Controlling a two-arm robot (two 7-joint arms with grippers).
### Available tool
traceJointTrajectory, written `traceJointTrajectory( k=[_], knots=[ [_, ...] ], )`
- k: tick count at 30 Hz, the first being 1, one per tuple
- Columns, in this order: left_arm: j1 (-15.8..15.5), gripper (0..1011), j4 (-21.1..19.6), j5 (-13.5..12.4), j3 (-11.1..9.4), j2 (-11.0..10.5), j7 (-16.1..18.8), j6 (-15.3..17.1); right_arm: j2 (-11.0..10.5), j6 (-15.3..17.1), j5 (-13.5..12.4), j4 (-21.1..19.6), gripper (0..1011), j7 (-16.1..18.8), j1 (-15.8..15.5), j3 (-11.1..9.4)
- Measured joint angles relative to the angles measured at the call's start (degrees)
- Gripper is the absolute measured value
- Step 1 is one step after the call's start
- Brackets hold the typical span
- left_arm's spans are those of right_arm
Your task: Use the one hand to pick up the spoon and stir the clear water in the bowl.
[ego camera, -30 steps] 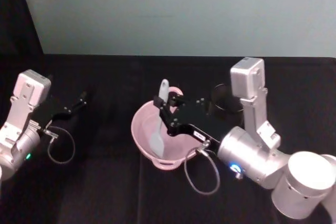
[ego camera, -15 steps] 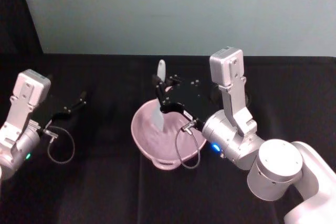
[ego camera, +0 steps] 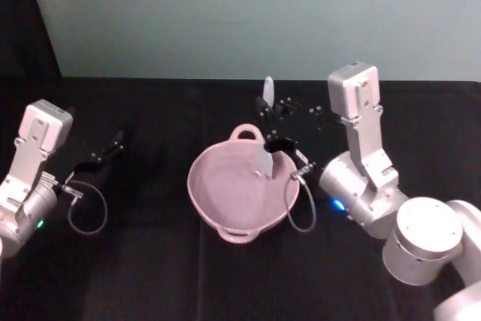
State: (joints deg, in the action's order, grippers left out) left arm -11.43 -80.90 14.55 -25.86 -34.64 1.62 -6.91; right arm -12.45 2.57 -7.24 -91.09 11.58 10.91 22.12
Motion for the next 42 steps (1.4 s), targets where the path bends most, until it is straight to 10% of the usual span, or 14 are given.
traceJointTrajectory(
  k=[18,29,42],
  knots=[
    [0.0,1011,0.0,0.0,0.0,0.0,0.0,0.0,-3.6,7.8,-6.5,-10.9,112,7.5,-7.2,0.5],
    [0.0,1011,0.0,0.0,0.0,0.0,0.0,0.0,1.4,6.3,-7.2,-4.3,112,5.6,-2.4,3.6],
    [0.0,1011,0.0,0.0,0.0,0.0,0.0,0.0,5.5,0.8,-0.6,4.6,112,-1.5,2.1,1.9]
  ],
)
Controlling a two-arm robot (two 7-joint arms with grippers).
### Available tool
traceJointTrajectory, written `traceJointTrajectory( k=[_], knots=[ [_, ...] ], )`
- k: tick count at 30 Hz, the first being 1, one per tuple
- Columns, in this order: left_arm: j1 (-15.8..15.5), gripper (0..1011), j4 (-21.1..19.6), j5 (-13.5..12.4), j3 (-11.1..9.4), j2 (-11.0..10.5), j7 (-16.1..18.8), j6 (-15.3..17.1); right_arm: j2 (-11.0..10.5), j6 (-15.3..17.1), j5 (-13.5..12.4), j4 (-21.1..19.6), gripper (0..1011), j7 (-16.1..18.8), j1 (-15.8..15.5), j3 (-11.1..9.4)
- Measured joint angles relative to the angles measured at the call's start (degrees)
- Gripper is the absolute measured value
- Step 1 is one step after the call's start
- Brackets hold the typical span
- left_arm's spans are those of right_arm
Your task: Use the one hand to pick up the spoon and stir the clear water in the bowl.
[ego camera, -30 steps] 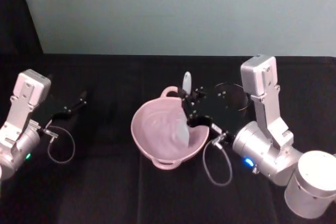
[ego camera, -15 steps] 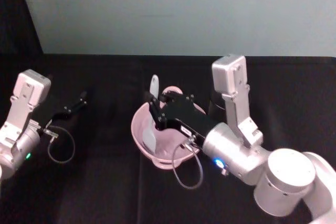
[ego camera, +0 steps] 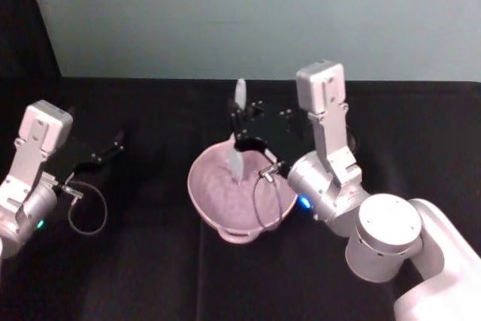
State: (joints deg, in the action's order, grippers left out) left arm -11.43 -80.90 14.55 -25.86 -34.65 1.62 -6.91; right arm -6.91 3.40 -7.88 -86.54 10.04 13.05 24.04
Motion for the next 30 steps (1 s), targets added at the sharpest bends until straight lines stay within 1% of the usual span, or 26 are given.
traceJointTrajectory(
  k=[3,5,10,11,13,14,16,17,20,21,22,23,27,28,30],
  knots=[
    [0.0,1011,0.0,0.0,0.0,0.0,0.0,0.0,-0.1,-0.8,1.5,0.3,112,-1.4,0.0,-1.2],
    [0.0,1011,0.0,0.0,0.0,0.0,0.0,0.0,-0.4,-0.5,2.0,-0.1,112,-1.6,-0.3,-1.5],
    [0.0,1011,0.0,0.0,0.0,0.0,0.0,0.0,-2.2,1.8,3.0,-3.0,112,-1.2,-2.1,-2.5],
    [0.0,1011,0.0,0.0,0.0,0.0,0.0,0.0,-3.0,2.8,3.0,-4.5,112,-0.5,-2.9,-2.8],
    [0.0,1011,0.0,0.0,0.0,0.0,0.0,0.0,-3.7,3.6,3.0,-5.8,112,0.2,-3.8,-3.1],
    [0.0,1011,0.0,0.0,0.0,0.0,0.0,0.0,-4.3,4.7,2.6,-7.3,112,1.2,-4.7,-3.5],
    [0.0,1011,0.0,0.0,0.0,0.0,0.0,0.0,-4.9,6.1,1.9,-8.7,112,2.4,-5.6,-3.8],
    [0.0,1011,0.0,0.0,0.0,0.0,0.0,0.0,-5.5,7.6,0.7,-10.3,112,3.7,-6.6,-4.2],
    [0.0,1011,0.0,0.0,0.0,0.0,0.0,0.0,-6.1,9.6,-1.3,-12.4,112,5.5,-8.1,-4.5],
    [0.0,1011,0.0,0.0,0.0,0.0,0.0,0.0,-6.5,10.5,-2.5,-13.5,112,6.3,-9.0,-4.5],
    [0.0,1011,0.0,0.0,0.0,0.0,0.0,0.0,-6.6,10.8,-2.9,-13.9,112,6.6,-9.3,-4.5],
    [0.0,1011,0.0,0.0,0.0,0.0,0.0,0.0,-6.9,11.4,-3.8,-14.8,112,7.2,-10.1,-4.3],
    [0.0,1011,0.0,0.0,0.0,0.0,0.0,0.0,-7.0,11.9,-5.3,-15.9,112,7.8,-11.1,-3.6],
    [0.0,1011,0.0,0.0,0.0,0.0,0.0,0.0,-6.7,11.8,-5.9,-16.3,112,8.0,-11.5,-2.9],
    [0.0,1011,0.0,0.0,0.0,0.0,0.0,0.0,-6.4,11.3,-6.1,-16.3,112,7.9,-11.5,-2.2]
  ],
)
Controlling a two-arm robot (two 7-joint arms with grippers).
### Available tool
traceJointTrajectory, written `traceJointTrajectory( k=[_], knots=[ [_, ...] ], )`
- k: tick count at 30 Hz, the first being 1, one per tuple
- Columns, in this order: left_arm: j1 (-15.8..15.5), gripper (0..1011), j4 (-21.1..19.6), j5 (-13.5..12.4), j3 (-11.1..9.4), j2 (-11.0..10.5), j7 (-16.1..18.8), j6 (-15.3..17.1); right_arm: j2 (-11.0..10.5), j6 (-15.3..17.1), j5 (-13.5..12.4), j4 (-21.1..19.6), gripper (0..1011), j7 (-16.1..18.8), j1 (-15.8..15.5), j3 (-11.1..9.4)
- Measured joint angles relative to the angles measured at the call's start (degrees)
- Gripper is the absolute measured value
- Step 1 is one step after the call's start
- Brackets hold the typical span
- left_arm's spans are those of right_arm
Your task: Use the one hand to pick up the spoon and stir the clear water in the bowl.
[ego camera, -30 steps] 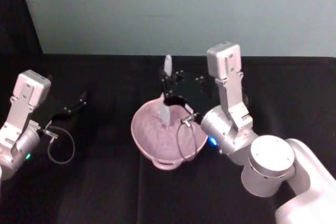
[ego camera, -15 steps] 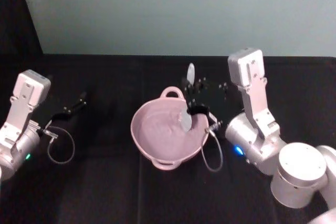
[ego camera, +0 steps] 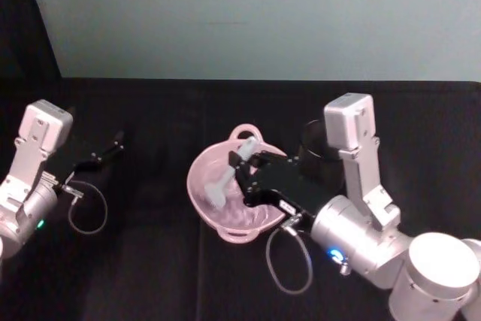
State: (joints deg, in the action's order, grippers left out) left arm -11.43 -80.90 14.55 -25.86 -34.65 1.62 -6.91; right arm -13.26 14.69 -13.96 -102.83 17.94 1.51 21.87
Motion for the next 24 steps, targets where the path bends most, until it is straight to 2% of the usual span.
traceJointTrajectory(
  k=[6,10,16,24],
  knots=[
    [0.0,1011,0.0,0.0,0.0,0.0,0.0,0.0,2.0,-2.6,0.6,2.9,112,-1.6,1.7,2.4],
    [0.0,1011,0.0,0.0,0.0,0.0,0.0,0.0,3.4,-4.6,1.8,5.7,112,-3.1,3.5,2.9],
    [0.0,1011,0.0,0.0,0.0,0.0,0.0,0.0,4.9,-7.1,4.8,9.9,112,-5.3,6.6,3.0],
    [0.0,1011,0.0,0.0,0.0,0.0,0.0,0.0,5.5,-8.0,8.2,13.4,112,-6.9,9.7,1.6]
  ],
)
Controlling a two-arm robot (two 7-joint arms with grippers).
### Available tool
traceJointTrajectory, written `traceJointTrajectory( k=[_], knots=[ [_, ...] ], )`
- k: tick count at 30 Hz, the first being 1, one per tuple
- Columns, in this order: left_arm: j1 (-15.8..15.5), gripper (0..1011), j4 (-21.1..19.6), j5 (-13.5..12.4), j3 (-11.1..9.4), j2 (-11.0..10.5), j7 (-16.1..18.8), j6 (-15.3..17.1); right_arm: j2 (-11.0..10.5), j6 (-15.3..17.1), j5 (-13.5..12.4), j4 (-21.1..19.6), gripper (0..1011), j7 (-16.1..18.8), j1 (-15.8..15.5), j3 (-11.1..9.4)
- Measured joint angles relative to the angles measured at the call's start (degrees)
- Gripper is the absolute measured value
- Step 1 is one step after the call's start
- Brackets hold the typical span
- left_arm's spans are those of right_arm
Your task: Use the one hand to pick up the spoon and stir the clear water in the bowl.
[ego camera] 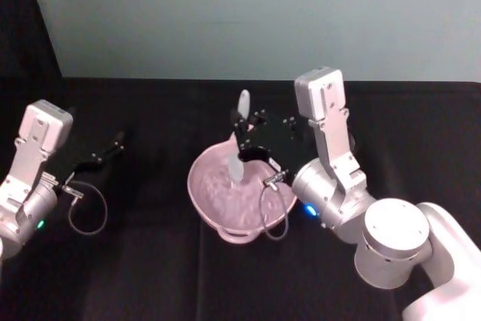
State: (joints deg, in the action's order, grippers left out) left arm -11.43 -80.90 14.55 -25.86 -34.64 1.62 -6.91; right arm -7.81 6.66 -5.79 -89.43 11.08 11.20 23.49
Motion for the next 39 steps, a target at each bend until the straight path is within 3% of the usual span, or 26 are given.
traceJointTrajectory(
  k=[6,11,18,23,30,39],
  knots=[
    [0.0,1011,0.0,0.0,0.0,0.0,0.0,0.0,-0.8,1.2,2.0,-0.6,112,-0.4,0.5,-1.4],
    [0.0,1011,0.0,0.0,0.0,0.0,0.0,0.0,-2.2,3.5,2.6,-3.4,112,0.5,-0.5,-2.3],
    [0.0,1011,0.0,0.0,0.0,0.0,0.0,0.0,-4.7,6.3,1.4,-10.6,112,3.5,-5.2,-3.0],
    [0.0,1011,0.0,0.0,0.0,0.0,0.0,0.0,-5.2,5.8,-0.5,-14.2,112,4.8,-8.6,-2.5],
    [0.0,1011,0.0,0.0,0.0,0.0,0.0,0.0,-4.2,3.4,-1.6,-14.4,112,5.1,-9.6,-0.8],
    [0.0,1011,0.0,0.0,0.0,0.0,0.0,0.0,-0.9,0.7,-1.0,-8.4,112,3.5,-5.8,0.9]
  ],
)
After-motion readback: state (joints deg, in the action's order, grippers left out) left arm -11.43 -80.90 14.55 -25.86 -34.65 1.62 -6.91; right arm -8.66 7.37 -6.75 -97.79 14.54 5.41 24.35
